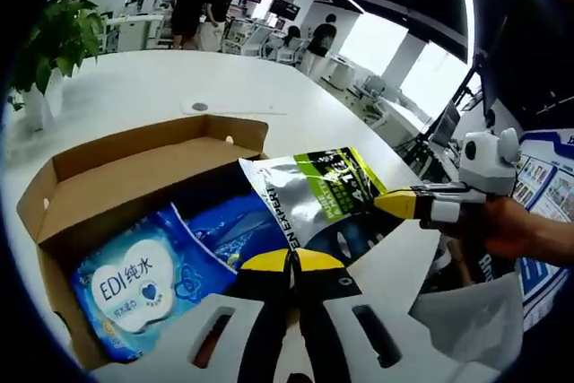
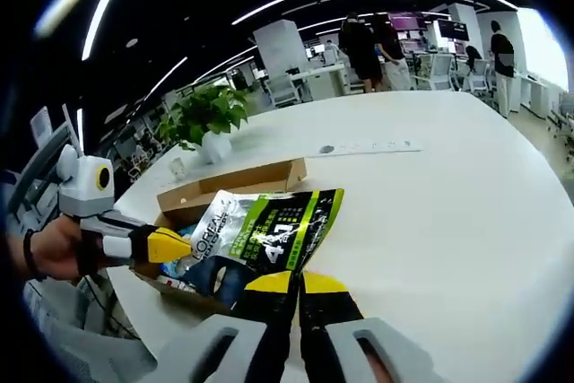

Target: Operate the shoe box by opening the lid, removing the specified soft item, and placing it in the target area until the item is outside and the box remains undamaged.

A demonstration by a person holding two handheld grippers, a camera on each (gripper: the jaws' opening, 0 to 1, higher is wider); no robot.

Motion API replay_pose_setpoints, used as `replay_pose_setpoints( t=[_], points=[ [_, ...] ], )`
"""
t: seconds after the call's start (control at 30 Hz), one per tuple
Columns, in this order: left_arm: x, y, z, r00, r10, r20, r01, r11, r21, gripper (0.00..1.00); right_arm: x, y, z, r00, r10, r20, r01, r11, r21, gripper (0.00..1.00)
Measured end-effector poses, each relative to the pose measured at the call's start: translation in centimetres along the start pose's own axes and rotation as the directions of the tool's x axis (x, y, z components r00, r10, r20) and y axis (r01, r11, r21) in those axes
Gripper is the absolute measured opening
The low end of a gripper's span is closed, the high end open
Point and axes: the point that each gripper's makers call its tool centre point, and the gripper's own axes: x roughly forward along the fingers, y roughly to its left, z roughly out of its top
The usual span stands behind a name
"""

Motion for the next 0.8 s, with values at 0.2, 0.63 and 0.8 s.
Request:
replay_pose_setpoints(
  t=[0.2,0.63,0.8],
  points=[
    [1.7,-1.9,0.1,0.999,-0.028,-0.019,0.028,1.0,0.011,0.0,-1.0,-2.1,-0.5,1.0,-0.024,0.006,0.023,0.999,0.026,0.0],
    [5.0,-4.5,0.1,0.997,-0.061,-0.048,0.061,0.998,0.006,0.0,-2.9,-5.7,-0.6,0.999,-0.051,0.012,0.051,0.997,0.06,0.0],
    [5.7,-5.1,0.2,0.997,-0.064,-0.051,0.065,0.998,0.006,0.0,-3.0,-6.4,-0.2,0.999,-0.051,0.016,0.05,0.997,0.062,0.0]
  ],
)
